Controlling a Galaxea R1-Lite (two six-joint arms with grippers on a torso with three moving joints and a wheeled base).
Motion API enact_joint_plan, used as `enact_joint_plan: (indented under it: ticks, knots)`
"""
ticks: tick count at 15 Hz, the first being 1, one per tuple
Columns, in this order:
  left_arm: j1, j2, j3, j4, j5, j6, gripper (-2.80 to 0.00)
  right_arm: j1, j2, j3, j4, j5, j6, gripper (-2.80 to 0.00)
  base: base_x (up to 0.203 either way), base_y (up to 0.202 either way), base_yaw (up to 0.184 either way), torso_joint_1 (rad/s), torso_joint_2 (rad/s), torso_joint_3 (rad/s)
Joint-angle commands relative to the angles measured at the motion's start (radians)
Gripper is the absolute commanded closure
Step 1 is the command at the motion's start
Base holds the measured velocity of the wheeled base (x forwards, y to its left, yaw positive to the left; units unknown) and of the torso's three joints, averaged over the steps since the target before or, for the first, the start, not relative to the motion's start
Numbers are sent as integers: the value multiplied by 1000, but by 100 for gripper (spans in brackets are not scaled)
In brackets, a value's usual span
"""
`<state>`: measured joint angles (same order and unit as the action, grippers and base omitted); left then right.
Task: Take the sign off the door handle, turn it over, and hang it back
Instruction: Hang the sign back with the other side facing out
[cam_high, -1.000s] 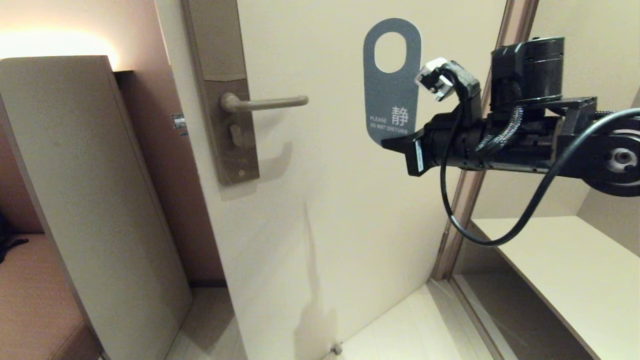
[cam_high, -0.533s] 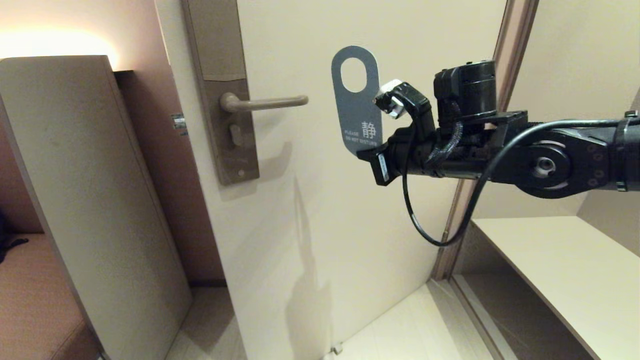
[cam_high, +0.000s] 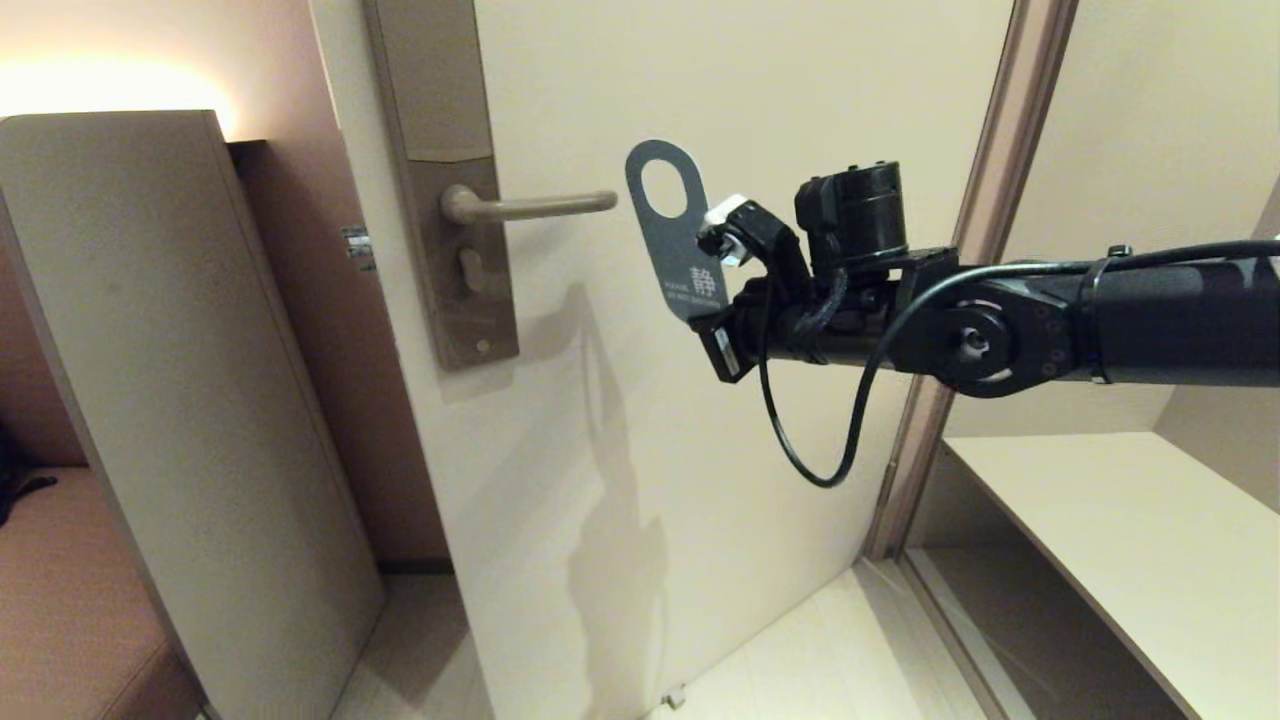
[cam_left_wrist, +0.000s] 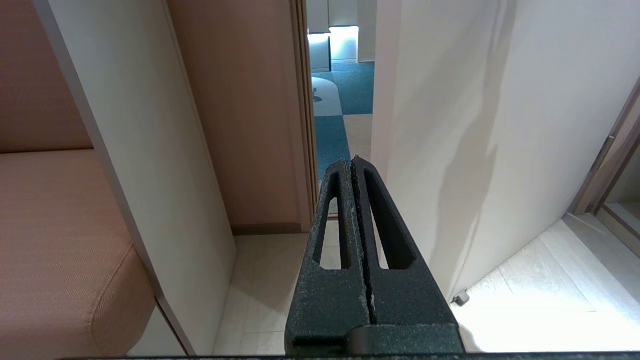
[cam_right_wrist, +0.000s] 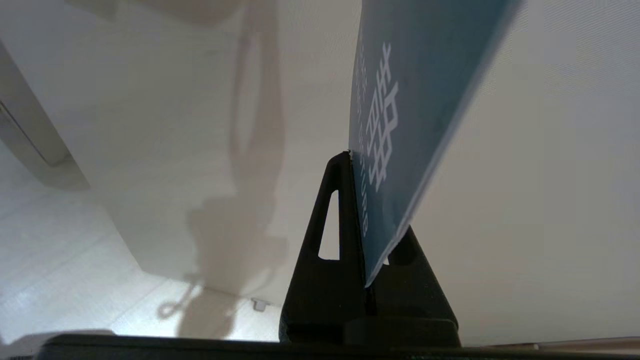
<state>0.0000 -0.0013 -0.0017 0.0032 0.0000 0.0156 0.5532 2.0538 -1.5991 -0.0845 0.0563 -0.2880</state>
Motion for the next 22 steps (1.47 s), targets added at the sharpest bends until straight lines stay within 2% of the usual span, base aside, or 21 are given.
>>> enact_joint_plan:
  ticks: [1,8,22]
  knots:
    - [0,1,0,0,0,0,0,1,28,-13,1,0,-10,0,0,0,0,0,0,0]
    - [0,1,0,0,0,0,0,1,71,-114,69,-35,-10,0,0,0,0,0,0,0]
    - [0,1,0,0,0,0,0,54,158,-271,135,-35,-37,0,0,0,0,0,0,0]
